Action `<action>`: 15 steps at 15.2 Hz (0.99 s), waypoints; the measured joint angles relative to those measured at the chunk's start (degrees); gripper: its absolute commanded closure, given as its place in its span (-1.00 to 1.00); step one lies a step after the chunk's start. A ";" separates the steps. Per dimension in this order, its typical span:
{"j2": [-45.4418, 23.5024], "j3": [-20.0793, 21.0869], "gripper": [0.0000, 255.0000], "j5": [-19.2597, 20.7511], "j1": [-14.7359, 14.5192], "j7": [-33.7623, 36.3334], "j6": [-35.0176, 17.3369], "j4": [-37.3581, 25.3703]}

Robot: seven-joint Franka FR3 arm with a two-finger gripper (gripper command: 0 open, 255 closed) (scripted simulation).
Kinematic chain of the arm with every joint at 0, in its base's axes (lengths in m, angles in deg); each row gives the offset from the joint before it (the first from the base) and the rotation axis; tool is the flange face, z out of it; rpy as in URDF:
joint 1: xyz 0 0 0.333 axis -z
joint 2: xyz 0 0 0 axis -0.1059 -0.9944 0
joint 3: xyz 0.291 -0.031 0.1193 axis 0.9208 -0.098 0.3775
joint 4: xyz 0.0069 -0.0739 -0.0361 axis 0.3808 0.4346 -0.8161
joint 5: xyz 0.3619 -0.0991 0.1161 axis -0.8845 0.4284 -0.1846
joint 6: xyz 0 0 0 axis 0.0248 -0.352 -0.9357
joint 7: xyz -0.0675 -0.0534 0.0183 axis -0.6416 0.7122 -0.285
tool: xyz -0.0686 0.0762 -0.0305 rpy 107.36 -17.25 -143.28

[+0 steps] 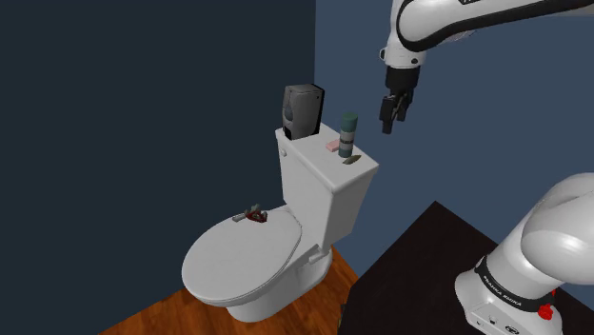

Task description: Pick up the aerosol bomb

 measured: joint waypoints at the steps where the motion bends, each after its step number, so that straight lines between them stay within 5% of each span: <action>1: -1.37 -0.33 -1.00 0.14 0.19 -0.34 -1.09 -0.58; 15: -28.94 -4.73 -1.00 -1.01 3.13 -6.79 -12.60 -20.47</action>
